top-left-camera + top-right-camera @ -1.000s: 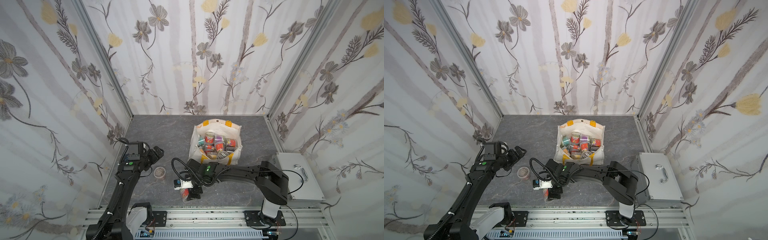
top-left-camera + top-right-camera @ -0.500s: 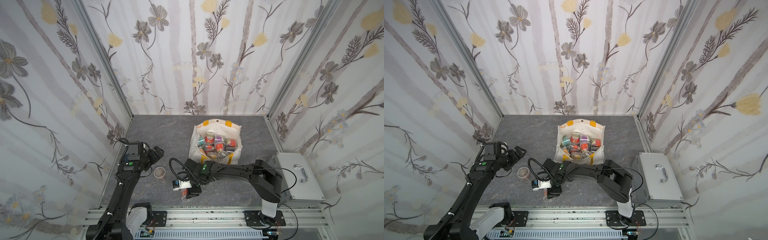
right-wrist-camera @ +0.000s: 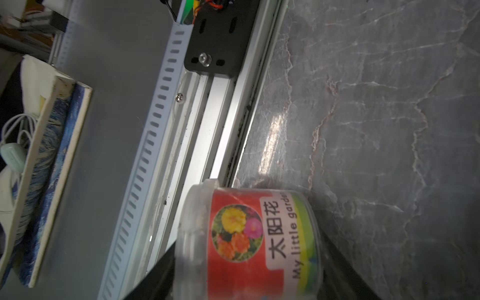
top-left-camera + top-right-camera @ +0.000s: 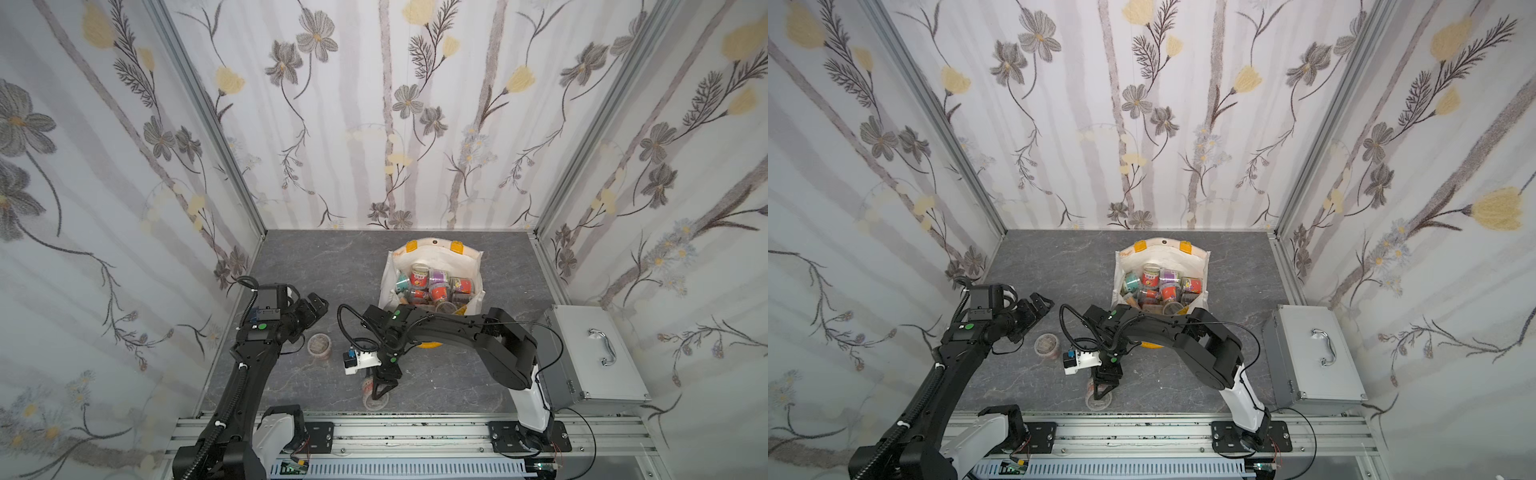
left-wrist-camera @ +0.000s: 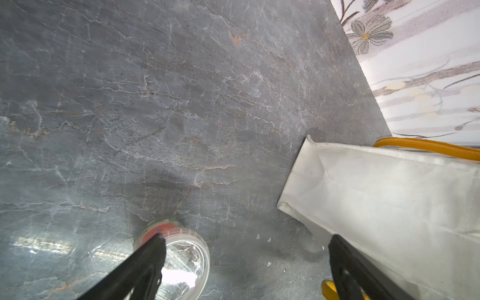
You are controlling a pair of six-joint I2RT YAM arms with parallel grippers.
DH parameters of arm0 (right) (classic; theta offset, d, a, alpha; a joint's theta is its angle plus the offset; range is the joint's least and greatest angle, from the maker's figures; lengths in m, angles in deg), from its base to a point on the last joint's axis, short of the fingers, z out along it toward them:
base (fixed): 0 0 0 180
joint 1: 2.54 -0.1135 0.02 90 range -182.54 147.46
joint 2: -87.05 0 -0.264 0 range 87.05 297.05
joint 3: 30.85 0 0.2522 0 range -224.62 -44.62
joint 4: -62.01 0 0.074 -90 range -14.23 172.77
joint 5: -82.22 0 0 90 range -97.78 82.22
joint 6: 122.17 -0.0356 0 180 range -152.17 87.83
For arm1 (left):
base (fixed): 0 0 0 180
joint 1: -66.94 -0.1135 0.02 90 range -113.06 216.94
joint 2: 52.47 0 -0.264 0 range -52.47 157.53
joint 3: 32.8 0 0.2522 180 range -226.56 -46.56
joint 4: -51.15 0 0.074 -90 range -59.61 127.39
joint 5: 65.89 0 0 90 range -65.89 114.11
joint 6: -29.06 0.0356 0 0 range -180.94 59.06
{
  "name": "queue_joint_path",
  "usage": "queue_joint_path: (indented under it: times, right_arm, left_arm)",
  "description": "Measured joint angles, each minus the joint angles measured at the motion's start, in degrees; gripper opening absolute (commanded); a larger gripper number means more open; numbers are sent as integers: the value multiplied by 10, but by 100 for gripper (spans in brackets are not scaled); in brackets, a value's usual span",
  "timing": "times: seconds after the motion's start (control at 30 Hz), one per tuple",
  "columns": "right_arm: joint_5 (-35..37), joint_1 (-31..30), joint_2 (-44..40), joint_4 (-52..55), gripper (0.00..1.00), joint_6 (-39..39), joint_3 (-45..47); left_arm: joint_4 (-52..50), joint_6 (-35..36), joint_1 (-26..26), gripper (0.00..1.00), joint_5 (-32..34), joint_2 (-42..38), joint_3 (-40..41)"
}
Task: Take out the seed jars from the canvas bag
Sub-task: Adjust the seed jar at the center of the board.
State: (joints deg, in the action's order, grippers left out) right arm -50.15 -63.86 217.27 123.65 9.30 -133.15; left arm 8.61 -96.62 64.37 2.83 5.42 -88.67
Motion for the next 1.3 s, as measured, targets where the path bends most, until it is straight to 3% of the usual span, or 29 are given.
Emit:
queue_joint_path:
  times: [0.13,0.5,0.53,0.57,0.9,1.03,1.13,1.3]
  right_arm:
    - [-27,11,28,49,74,23,-31]
    - [27,17,6,49,76,0,-49]
    - [35,17,-2,39,96,-7,-47]
    - [45,15,-12,22,100,-13,-40]
    - [186,-45,-150,-174,100,-121,129]
    - [214,-57,-158,-225,99,-150,174]
    - [231,-59,-153,-250,92,-154,180]
    - [238,-63,-152,-263,71,-148,188]
  left_arm:
    - [5,-3,0,100,0,7,0]
    - [16,-3,0,100,0,11,0]
    - [16,-3,0,100,0,11,0]
    - [15,-3,0,100,0,11,0]
    - [6,12,0,100,7,-5,-2]
    - [5,12,0,100,7,-5,-1]
    - [5,12,-1,100,7,0,-1]
    - [5,12,0,100,7,3,-4]
